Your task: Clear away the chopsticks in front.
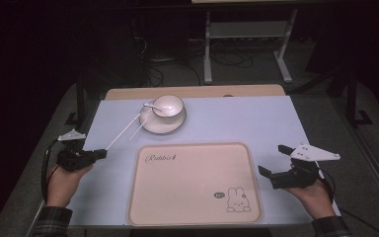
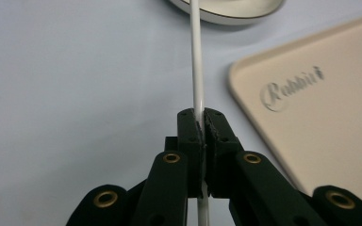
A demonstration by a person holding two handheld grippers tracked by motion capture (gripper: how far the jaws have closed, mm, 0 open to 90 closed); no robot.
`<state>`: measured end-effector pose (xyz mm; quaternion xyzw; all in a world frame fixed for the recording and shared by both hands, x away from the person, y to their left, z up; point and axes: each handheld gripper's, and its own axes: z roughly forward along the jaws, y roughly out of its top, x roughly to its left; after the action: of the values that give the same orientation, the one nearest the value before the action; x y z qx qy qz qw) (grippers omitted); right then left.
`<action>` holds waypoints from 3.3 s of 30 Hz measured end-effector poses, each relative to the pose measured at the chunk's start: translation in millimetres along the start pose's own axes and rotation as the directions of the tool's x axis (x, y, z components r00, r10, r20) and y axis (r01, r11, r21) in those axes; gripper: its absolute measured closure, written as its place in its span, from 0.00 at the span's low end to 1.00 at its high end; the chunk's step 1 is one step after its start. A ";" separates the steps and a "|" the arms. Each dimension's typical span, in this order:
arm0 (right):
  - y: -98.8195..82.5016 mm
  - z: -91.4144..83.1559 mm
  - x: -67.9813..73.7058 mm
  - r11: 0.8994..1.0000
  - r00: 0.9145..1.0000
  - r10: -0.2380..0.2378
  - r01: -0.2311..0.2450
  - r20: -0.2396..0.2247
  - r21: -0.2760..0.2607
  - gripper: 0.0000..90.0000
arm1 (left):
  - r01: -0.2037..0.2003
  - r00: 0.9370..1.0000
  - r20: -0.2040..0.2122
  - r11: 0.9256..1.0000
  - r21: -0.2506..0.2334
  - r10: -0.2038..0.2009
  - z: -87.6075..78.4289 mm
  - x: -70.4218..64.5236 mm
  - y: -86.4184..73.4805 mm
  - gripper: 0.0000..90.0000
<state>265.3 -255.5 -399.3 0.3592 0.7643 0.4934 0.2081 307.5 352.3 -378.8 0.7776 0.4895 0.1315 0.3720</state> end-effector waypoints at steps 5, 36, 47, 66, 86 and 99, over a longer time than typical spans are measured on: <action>-0.2 0.3 -0.4 1.000 1.000 -0.002 0.002 0.001 0.002 0.00 | -0.038 0.996 0.081 0.999 0.005 0.037 7.2 -28.2 -2.6 0.96; -0.4 1.7 0.3 1.000 1.000 -0.007 0.007 -0.004 0.008 0.00 | -0.219 0.963 0.201 0.958 0.184 0.182 80.3 -101.6 -17.2 0.94; -0.5 2.0 0.4 1.000 1.000 -0.007 0.007 -0.004 0.012 0.00 | -0.212 0.965 0.194 0.959 0.188 0.175 81.6 -99.0 -18.0 0.91; -1.2 1.7 -1.4 1.000 1.000 -0.001 0.001 0.001 0.010 0.00 | -0.195 0.972 0.157 0.975 0.105 0.177 64.2 -84.8 16.3 0.49; -3.0 0.0 -4.9 1.000 1.000 0.013 -0.013 0.002 0.006 0.00 | -0.193 0.978 -0.068 0.980 0.049 0.196 143.7 -0.4 112.3 0.76; -5.1 -2.8 -10.2 1.000 1.000 0.027 -0.027 0.005 0.002 0.00 | -0.152 0.988 -0.017 0.985 0.078 0.154 182.2 11.7 118.1 0.81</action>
<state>268.4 -266.2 -403.0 0.3708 0.7593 0.4947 0.2028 495.2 251.6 -422.5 0.8252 0.4372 0.1496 0.3250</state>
